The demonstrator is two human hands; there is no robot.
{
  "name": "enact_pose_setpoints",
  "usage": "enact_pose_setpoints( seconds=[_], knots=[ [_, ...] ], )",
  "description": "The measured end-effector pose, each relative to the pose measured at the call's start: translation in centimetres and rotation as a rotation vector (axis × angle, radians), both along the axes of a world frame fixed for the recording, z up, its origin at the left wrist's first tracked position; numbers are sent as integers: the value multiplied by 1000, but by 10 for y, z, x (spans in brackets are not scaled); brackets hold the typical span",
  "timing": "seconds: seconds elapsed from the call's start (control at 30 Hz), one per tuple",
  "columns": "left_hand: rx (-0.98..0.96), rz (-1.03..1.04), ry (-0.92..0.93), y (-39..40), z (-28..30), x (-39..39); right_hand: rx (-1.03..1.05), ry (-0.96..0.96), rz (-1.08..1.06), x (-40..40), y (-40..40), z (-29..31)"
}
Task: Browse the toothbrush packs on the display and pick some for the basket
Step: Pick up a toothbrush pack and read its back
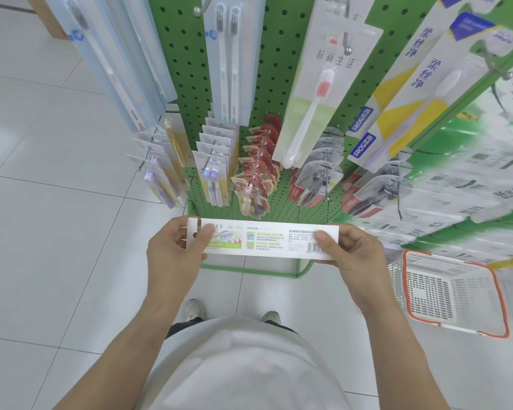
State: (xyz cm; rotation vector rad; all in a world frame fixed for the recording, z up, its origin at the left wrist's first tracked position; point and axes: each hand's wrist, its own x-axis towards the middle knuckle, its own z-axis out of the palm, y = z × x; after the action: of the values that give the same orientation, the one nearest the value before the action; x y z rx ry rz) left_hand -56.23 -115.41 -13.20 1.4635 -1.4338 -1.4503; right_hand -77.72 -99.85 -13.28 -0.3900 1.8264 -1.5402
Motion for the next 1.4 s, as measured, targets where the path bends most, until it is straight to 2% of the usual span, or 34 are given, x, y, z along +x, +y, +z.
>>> enact_pose_setpoints(
  seconds=[0.1, 0.2, 0.3, 0.4, 0.5, 0.6, 0.73, 0.8, 0.9, 1.03, 1.1, 1.23, 1.3, 1.33, 1.4],
  knots=[
    [-18, -2, -11, 0, -5, 0, -1, -35, -21, 0, -2, 0],
    [-94, -34, -178, 0, -12, -2, 7, -64, -24, 3, -3, 2],
    [-291, -137, -373, 5, -23, -3, -2, -112, -8, 7, -5, 3],
    [-596, -236, -516, 9, -30, -8, -15, -139, 6, 14, -9, 4],
    [-830, -378, -457, 16, -30, -16, -35, -180, -1, 20, -14, 6],
    [-904, -571, -359, 29, -26, -25, -61, -213, -22, 26, -19, 8],
    [-1081, -773, -451, 38, -28, -31, -74, -243, -38, 29, -21, 11],
    [-1119, -729, -419, 32, -29, -31, -48, -254, -6, 29, -21, 14],
    [-1062, -652, -293, 19, -24, -29, -49, -213, 115, 28, -17, 19],
    [-1115, -631, -280, 8, -10, -30, -32, 112, 408, 21, -10, 22],
    [-1146, -576, -250, 1, -2, -33, -60, 208, 405, 17, -11, 21],
    [-1090, -222, -326, -3, 14, -38, -174, 124, 302, 11, -15, 20],
    [-1015, -45, -386, 3, 22, -41, -209, 14, 251, 10, -14, 17],
    [-973, 16, -375, 6, 28, -43, -218, -48, 223, 11, -14, 15],
    [-798, 78, -242, 8, 40, -45, -231, -110, 230, 12, -13, 10]
  ],
)
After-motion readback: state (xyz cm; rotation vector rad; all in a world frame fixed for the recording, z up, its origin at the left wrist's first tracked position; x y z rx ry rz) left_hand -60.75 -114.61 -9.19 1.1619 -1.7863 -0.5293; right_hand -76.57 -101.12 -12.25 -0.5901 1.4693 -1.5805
